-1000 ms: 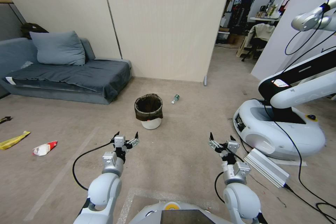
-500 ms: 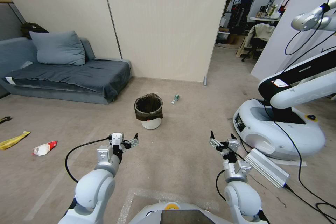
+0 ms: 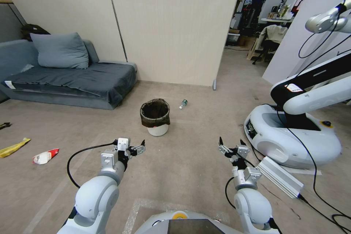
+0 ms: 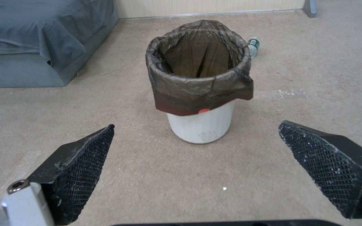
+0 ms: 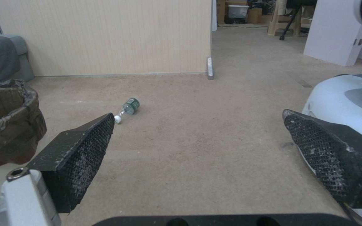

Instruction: Pick up the trash bin, then pick up the garbage from the floor and place it into the trash bin.

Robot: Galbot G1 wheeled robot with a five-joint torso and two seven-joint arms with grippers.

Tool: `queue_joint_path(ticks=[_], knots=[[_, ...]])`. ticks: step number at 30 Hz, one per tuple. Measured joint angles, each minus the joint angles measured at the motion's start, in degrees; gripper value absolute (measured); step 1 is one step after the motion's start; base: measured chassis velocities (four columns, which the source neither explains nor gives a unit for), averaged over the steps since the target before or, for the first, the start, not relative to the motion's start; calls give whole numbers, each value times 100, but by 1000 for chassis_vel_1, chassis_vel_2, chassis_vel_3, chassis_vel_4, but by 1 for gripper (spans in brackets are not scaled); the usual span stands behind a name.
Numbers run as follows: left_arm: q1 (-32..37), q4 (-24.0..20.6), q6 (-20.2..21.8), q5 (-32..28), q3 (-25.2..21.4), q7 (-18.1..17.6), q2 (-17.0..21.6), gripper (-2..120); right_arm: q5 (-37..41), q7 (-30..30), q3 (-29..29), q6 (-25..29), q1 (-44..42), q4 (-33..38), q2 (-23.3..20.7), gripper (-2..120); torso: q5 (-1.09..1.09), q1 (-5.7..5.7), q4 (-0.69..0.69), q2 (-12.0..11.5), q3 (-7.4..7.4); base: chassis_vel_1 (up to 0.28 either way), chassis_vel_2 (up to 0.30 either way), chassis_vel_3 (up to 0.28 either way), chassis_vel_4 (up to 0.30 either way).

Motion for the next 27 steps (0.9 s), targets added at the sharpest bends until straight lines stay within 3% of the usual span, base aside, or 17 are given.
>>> queue_joint_path(ticks=[27], knots=[[-88, 82, -28, 46, -67, 45, -20, 100, -106, -112, 21, 120, -64, -44, 98, 100, -1, 0, -1, 0, 0, -147, 148, 151, -139]])
